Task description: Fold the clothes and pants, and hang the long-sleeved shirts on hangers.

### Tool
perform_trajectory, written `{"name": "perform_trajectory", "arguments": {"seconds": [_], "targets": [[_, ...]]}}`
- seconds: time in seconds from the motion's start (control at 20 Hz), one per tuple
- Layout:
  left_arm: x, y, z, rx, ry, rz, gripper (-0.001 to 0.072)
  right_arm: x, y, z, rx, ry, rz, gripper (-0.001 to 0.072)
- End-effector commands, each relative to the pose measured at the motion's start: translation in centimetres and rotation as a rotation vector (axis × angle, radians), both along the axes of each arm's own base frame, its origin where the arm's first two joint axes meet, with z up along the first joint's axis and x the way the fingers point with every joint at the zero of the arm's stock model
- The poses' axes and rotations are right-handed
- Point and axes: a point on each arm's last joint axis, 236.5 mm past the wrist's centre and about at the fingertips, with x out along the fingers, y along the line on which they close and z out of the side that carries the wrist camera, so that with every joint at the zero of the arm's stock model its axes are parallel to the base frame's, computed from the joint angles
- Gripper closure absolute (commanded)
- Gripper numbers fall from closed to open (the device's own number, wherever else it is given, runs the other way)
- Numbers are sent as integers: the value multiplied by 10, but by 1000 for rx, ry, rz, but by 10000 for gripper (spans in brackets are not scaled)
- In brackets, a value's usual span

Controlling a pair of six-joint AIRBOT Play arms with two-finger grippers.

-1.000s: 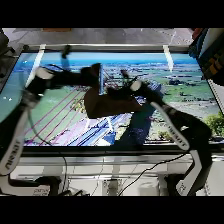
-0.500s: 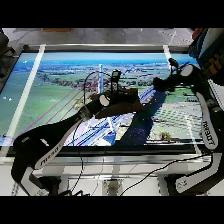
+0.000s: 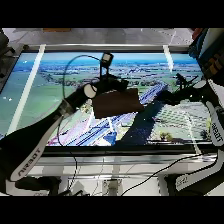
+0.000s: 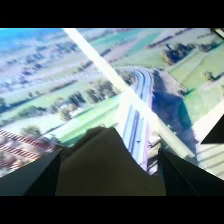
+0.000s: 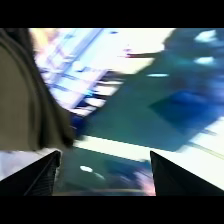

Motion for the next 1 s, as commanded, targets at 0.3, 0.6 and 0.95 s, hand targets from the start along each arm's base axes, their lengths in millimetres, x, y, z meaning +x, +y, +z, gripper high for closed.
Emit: {"name": "perform_trajectory", "arguments": {"seconds": [0.3,0.6,0.95], "targets": [[-4,33,8,44,47,-25,14,15,98,-57,164,103,-121,35],[-5,33,8,45,49,-26,14,10,154,-57,205,153,-33,94],[-5,34,6,60,45,-29,16,-11,217,-53,165,98,230,438]]}}
